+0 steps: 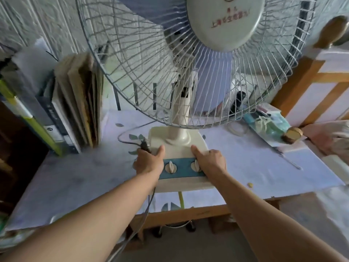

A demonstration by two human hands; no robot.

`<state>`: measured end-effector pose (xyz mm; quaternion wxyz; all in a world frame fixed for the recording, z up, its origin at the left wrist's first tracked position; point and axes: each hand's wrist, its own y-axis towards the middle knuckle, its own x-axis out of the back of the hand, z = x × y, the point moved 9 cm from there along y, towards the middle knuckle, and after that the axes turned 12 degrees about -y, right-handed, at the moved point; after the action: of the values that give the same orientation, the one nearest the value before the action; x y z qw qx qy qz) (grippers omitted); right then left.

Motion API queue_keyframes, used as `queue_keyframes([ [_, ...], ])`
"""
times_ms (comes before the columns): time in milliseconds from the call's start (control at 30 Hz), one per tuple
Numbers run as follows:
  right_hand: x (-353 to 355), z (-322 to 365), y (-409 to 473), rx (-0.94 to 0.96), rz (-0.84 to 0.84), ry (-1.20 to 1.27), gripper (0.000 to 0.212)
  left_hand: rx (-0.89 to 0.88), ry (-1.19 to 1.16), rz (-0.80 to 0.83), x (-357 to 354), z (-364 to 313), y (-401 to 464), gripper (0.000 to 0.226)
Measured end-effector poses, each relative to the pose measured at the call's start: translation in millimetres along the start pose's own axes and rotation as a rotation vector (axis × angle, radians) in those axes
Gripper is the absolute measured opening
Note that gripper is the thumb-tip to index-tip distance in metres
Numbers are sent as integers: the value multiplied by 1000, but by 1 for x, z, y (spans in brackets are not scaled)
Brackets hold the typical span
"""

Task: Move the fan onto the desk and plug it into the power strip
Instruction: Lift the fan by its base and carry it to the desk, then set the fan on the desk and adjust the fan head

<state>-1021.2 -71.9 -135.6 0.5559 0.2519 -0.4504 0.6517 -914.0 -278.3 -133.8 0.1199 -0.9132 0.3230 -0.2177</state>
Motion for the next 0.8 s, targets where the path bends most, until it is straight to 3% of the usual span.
queue_keyframes([
  [400,-35,-25,27,-61,-12,31,70,9,-10,17,-27,31,22,59],
  [800,-26,-23,32,-49,-57,-23,69,1,76,14,-40,40,31,78],
])
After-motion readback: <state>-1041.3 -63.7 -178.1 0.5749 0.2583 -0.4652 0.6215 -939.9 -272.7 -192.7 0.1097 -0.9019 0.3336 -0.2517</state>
